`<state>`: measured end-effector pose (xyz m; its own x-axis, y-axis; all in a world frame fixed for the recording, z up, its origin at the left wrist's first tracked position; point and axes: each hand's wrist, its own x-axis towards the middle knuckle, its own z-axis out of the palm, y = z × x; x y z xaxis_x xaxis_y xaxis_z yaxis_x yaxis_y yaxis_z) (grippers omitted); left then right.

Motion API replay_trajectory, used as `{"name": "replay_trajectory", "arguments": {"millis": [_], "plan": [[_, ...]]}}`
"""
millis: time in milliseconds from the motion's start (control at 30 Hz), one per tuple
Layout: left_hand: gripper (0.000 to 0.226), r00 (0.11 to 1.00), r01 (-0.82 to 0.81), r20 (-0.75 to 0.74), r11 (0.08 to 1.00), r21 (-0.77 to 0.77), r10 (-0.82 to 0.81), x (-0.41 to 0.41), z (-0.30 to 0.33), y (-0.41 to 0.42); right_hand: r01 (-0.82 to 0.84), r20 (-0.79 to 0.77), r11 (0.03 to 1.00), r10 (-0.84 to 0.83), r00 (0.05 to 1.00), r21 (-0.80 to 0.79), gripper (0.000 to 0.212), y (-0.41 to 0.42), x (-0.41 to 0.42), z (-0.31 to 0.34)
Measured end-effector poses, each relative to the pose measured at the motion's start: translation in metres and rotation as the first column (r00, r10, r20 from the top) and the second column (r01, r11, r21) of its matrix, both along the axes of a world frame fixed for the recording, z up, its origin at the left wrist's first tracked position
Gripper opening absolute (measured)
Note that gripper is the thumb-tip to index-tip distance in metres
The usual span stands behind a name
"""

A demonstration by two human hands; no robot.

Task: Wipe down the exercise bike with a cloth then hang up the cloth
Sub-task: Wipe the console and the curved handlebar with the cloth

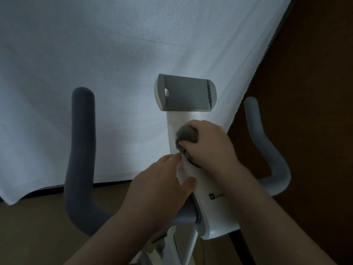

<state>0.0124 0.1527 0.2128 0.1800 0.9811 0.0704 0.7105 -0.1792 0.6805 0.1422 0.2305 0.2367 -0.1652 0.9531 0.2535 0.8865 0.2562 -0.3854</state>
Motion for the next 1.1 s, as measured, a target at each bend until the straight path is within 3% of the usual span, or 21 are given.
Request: {"name": "replay_trajectory", "arguments": {"millis": [100,267,367,500,733,900,1100], "plan": [[0.051,0.999,0.032,-0.020,0.999,-0.030,-0.032,-0.003,0.002,-0.001,-0.005,0.068,0.997,-0.001,0.998,0.077,0.027,-0.015,-0.008,-0.006],[0.056,0.949,0.110,-0.295,0.994,-0.010,-0.108,-0.035,0.001,-0.010,-0.073,0.088,0.993,0.065,0.994,0.090,0.030,-0.059,0.001,-0.008],[0.061,0.909,0.185,-0.378,0.983,-0.015,-0.177,-0.056,-0.001,-0.008,0.004,0.000,0.996,-0.004,1.000,0.086,0.029,-0.078,0.012,-0.013],[0.042,0.946,0.190,-0.269,0.982,0.017,-0.179,-0.059,-0.010,-0.011,0.127,-0.037,0.976,-0.122,0.992,0.175,0.027,-0.070,-0.004,-0.022],[0.051,0.983,0.184,-0.006,0.968,0.171,-0.186,-0.063,-0.025,-0.022,0.265,-0.124,0.933,-0.242,0.962,0.242,0.035,-0.117,0.000,-0.029],[0.046,0.937,0.349,-0.080,0.923,0.161,-0.341,-0.053,-0.015,-0.016,0.359,-0.142,0.901,-0.333,0.932,0.242,0.033,-0.104,-0.018,-0.031],[0.034,0.909,0.418,-0.091,0.890,0.185,-0.408,-0.054,-0.010,-0.012,0.486,-0.177,0.829,-0.453,0.874,0.276,0.029,-0.127,-0.016,-0.036]]}}
